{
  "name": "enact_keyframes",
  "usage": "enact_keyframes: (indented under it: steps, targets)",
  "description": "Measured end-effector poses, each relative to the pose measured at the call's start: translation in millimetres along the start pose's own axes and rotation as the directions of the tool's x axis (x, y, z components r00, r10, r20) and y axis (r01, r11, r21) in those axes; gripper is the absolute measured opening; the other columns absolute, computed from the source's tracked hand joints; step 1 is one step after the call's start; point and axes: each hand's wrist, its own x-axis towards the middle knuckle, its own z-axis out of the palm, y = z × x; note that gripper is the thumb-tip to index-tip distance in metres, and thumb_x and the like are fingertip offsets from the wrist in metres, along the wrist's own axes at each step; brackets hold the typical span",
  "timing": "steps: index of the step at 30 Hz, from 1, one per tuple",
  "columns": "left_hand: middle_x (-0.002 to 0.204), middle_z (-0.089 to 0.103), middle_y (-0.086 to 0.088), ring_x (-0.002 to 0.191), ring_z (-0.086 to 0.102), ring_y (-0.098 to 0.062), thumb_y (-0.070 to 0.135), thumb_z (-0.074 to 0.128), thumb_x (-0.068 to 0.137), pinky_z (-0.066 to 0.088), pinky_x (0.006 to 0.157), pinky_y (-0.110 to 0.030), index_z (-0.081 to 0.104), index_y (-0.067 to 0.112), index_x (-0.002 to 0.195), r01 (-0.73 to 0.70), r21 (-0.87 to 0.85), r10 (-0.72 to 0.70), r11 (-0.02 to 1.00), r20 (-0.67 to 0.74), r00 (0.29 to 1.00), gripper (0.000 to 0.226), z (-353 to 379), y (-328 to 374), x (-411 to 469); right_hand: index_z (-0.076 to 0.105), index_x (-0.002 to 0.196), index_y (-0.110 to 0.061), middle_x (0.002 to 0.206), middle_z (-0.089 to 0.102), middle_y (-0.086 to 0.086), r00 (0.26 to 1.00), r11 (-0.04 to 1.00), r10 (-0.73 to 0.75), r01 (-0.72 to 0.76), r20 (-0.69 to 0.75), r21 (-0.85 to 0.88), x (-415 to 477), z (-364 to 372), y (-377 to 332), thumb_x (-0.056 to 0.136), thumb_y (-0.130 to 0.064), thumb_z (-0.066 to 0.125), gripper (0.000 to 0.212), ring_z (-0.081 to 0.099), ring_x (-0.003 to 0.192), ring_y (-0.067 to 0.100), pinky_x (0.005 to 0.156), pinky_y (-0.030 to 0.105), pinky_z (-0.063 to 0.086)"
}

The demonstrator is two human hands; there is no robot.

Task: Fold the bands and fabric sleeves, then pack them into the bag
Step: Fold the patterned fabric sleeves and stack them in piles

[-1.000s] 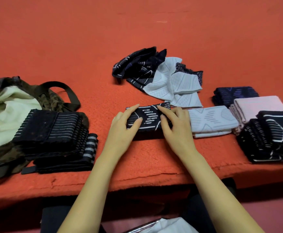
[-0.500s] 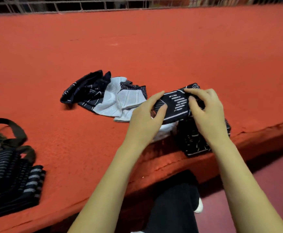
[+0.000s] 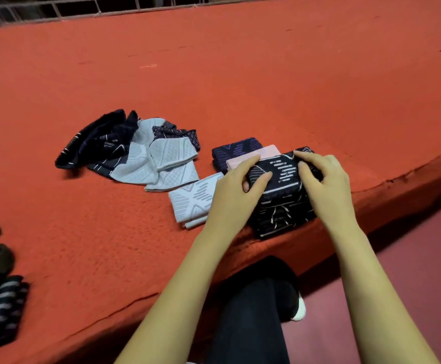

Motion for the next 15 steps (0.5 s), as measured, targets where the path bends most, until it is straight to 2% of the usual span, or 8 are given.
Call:
enact_keyframes:
  steps: [2, 4, 6, 9, 12, 15]
  targets:
    - [0.086, 0.061, 0.006, 0.075, 0.051, -0.005, 0.039, 0.059, 0.090, 0.040, 0.073, -0.018, 0.059, 0.028, 0.125, 0.007, 0.014, -0.007, 1.000, 0.006, 1.000, 0.037, 3.5, -5.2, 0.6, 0.066, 0.117, -0.022, 0.097, 0.054, 0.012, 1.000, 0.999, 0.014, -0.014, 0.003, 0.034, -0.4, 2.7, 4.1, 0.093, -0.015, 0.055, 0.027, 0.049, 0.088, 0.012, 0.073, -0.002, 0.030]
    - [0.109, 0.064, 0.005, 0.095, 0.055, -0.010, 0.041, 0.055, 0.092, 0.042, 0.088, -0.025, 0.058, 0.029, 0.127, 0.021, 0.040, -0.022, 0.999, 0.020, 1.000, 0.037, 6.3, -10.5, 3.0, 0.066, 0.116, -0.026, 0.096, 0.048, 0.007, 0.999, 0.997, 0.039, -0.040, 0.007, 0.062, -0.5, 5.5, 9.7, 0.093, -0.018, 0.056, 0.026, 0.047, 0.094, 0.017, 0.078, 0.000, 0.029]
    - [0.108, 0.062, 0.003, 0.100, 0.054, -0.012, 0.044, 0.052, 0.093, 0.042, 0.092, -0.029, 0.056, 0.032, 0.127, 0.042, 0.064, -0.045, 0.997, 0.040, 0.998, 0.037, 7.6, -14.7, 5.1, 0.065, 0.116, -0.032, 0.096, 0.042, 0.002, 0.998, 0.996, 0.060, -0.060, 0.010, 0.068, -1.0, 8.2, 16.3, 0.093, -0.023, 0.056, 0.026, 0.043, 0.102, 0.020, 0.085, 0.002, 0.027]
    - [0.107, 0.062, 0.001, 0.101, 0.054, -0.011, 0.050, 0.050, 0.091, 0.043, 0.093, -0.031, 0.055, 0.036, 0.128, 0.059, 0.071, -0.064, 0.996, 0.062, 0.996, 0.039, 10.1, -22.1, 5.5, 0.064, 0.116, -0.035, 0.100, 0.040, 0.003, 0.997, 0.994, 0.082, -0.082, 0.004, 0.067, -4.5, 11.7, 22.2, 0.093, -0.026, 0.056, 0.026, 0.039, 0.105, 0.017, 0.088, 0.002, 0.025]
    - [0.113, 0.061, 0.004, 0.106, 0.054, -0.011, 0.057, 0.044, 0.088, 0.043, 0.096, -0.033, 0.052, 0.040, 0.128, 0.054, 0.090, -0.060, 0.994, 0.059, 0.996, 0.044, 13.3, -27.2, 3.3, 0.064, 0.116, -0.037, 0.102, 0.040, 0.004, 0.995, 0.991, 0.102, -0.101, 0.001, 0.084, -8.3, 14.1, 23.9, 0.093, -0.030, 0.056, 0.025, 0.038, 0.105, 0.015, 0.089, 0.010, 0.027]
    - [0.106, 0.061, 0.004, 0.102, 0.054, -0.015, 0.057, 0.041, 0.089, 0.044, 0.091, -0.034, 0.052, 0.039, 0.129, 0.033, 0.138, -0.041, 0.990, 0.056, 0.998, 0.046, 12.5, -27.0, 2.9, 0.063, 0.118, -0.035, 0.103, 0.040, 0.004, 0.995, 0.992, 0.096, -0.097, 0.015, 0.080, -9.3, 13.0, 23.7, 0.092, -0.036, 0.055, 0.028, 0.038, 0.105, 0.014, 0.091, 0.015, 0.027]
